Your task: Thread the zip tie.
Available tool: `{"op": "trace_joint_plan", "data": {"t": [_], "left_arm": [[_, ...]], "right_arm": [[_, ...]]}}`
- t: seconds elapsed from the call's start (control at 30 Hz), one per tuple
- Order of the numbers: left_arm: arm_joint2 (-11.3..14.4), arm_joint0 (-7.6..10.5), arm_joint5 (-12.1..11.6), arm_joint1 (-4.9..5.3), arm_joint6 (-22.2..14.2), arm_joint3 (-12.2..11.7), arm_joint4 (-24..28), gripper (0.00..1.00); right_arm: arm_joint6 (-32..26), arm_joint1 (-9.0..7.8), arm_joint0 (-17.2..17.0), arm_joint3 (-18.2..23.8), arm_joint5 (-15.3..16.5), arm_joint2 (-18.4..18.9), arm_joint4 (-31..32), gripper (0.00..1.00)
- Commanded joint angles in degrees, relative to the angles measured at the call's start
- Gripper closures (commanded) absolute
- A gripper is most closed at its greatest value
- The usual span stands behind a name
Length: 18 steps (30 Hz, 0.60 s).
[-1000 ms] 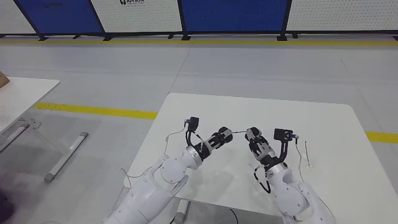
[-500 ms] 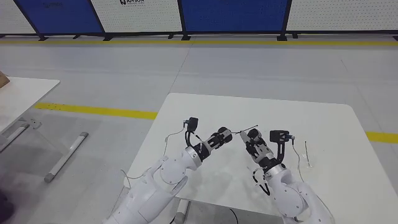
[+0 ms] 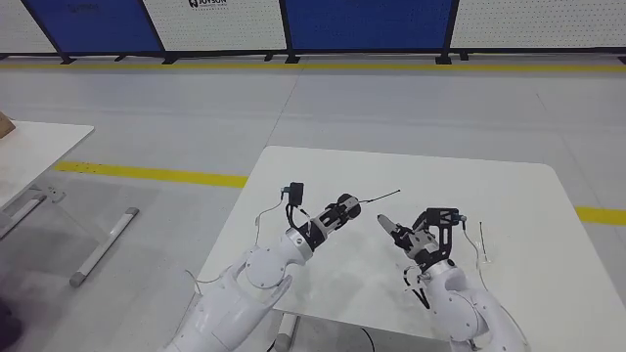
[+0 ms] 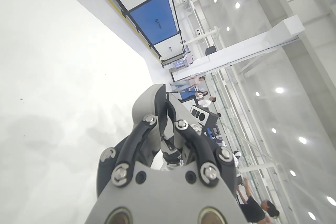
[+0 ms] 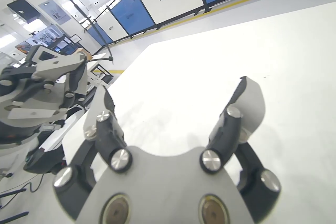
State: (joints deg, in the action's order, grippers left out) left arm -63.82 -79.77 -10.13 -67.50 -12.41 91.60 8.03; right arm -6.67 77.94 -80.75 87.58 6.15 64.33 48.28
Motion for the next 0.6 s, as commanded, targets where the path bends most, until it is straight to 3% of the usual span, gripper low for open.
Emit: {"op": "trace_joint_plan", "data": {"t": [0.0, 0.23, 0.3, 0.57], "left_arm": [[0.0, 0.0, 0.0, 0.0, 0.0, 0.0, 0.0, 1.0], [-0.1, 0.16, 0.2, -0.16, -0.8, -0.2, 2.4, 1.0], [-0.4, 0.16, 0.2, -0.13, -2.1, -0.2, 3.7, 1.0], [0.0, 0.16, 0.5, -0.2, -1.8, -0.1, 3.5, 1.0]], "right_arm": [[0.0, 0.0, 0.0, 0.0, 0.0, 0.0, 0.0, 0.0], [0.7, -0.36, 2.0, -2.4, 2.6, -1.6, 9.7, 0.0], [0.6, -0.37, 2.8, -3.7, 3.3, -1.4, 9.5, 0.0], [0.3, -0.31, 2.6, -3.7, 4.5, -1.4, 7.3, 0.0]]}}
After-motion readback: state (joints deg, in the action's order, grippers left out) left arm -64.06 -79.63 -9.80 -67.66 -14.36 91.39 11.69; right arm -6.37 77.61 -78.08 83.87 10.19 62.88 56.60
